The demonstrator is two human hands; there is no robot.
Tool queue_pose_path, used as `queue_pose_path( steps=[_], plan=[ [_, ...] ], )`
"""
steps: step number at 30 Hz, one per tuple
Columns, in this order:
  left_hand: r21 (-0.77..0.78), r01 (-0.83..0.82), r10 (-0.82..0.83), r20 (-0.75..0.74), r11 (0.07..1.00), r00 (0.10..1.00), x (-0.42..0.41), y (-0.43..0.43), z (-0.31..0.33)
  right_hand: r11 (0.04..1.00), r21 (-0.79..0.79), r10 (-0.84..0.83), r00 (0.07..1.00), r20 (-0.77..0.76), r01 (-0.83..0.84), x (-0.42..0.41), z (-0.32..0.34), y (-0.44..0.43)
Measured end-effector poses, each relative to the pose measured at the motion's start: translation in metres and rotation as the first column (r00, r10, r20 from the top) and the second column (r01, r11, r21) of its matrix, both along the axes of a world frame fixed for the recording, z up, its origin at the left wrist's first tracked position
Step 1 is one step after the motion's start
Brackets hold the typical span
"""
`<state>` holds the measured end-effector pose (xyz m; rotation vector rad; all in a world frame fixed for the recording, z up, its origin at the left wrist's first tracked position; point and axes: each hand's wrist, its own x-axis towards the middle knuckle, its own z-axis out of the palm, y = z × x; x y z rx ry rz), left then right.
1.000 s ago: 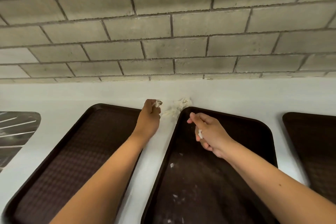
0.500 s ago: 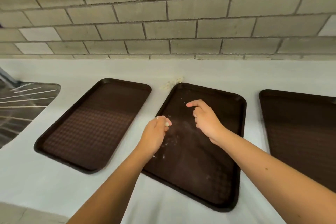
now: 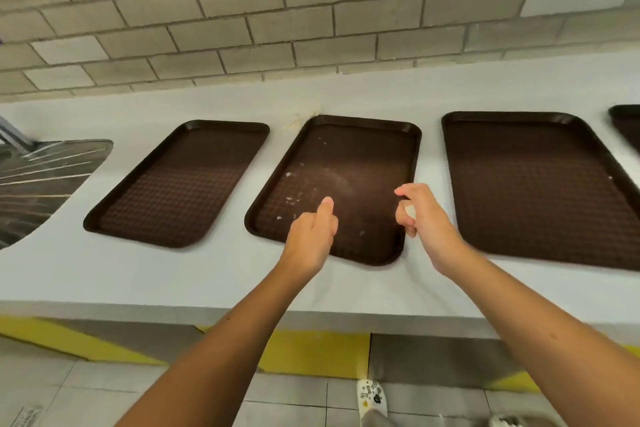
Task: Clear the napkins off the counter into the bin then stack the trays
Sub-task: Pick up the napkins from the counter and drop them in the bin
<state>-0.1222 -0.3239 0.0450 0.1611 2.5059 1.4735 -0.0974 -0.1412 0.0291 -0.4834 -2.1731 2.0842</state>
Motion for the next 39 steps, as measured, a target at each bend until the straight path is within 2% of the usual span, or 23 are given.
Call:
queue_pose_path(
  steps=[2,4,8,11,15,18,22,25,29,35,39],
  plan=[
    [0.008,0.043,-0.043,-0.03,0.999,0.999,0.026,0.001,-0.008,0.998,-0.029,-0.063,0.998,-0.013,0.063,0.035,-0.003,0.001],
    [0.013,0.094,-0.093,-0.047,0.995,0.995,0.051,0.005,-0.017,0.994,0.034,-0.101,0.995,-0.021,0.102,0.066,-0.009,0.005],
    [-0.04,0.179,-0.182,-0.091,0.983,0.979,0.088,0.022,-0.036,0.978,0.199,-0.053,0.995,-0.083,0.068,0.129,-0.028,0.024],
    [-0.02,0.244,-0.245,-0.018,0.969,0.969,0.112,0.047,-0.055,0.949,0.313,0.004,0.995,-0.097,0.026,0.175,-0.053,0.048],
    [0.095,0.314,-0.323,0.106,0.945,0.94,0.147,0.082,-0.082,0.857,0.515,0.025,0.999,0.028,-0.036,0.221,-0.091,0.091],
    [0.063,0.355,-0.361,0.176,0.933,0.916,0.173,0.11,-0.103,0.812,0.576,-0.019,0.981,0.193,-0.098,0.254,-0.119,0.128],
    [0.02,0.34,-0.328,0.321,0.94,0.889,0.206,0.158,-0.139,0.819,0.548,-0.067,0.92,0.386,-0.171,0.297,-0.162,0.19],
    [0.031,0.205,-0.193,0.498,0.978,0.845,0.226,0.193,-0.168,0.817,0.527,-0.071,0.866,0.495,-0.235,0.324,-0.189,0.227],
    [-0.007,0.176,-0.147,0.515,0.984,0.844,0.251,0.228,-0.196,0.796,0.502,-0.042,0.797,0.603,-0.338,0.349,-0.23,0.259],
    [0.083,0.061,-0.1,0.654,0.995,0.75,0.276,0.26,-0.24,0.786,0.447,-0.011,0.714,0.7,-0.427,0.364,-0.269,0.28],
    [0.06,0.03,-0.064,0.708,0.998,0.703,0.287,0.27,-0.265,0.814,0.402,0.009,0.701,0.713,-0.42,0.359,-0.284,0.288]
  ],
)
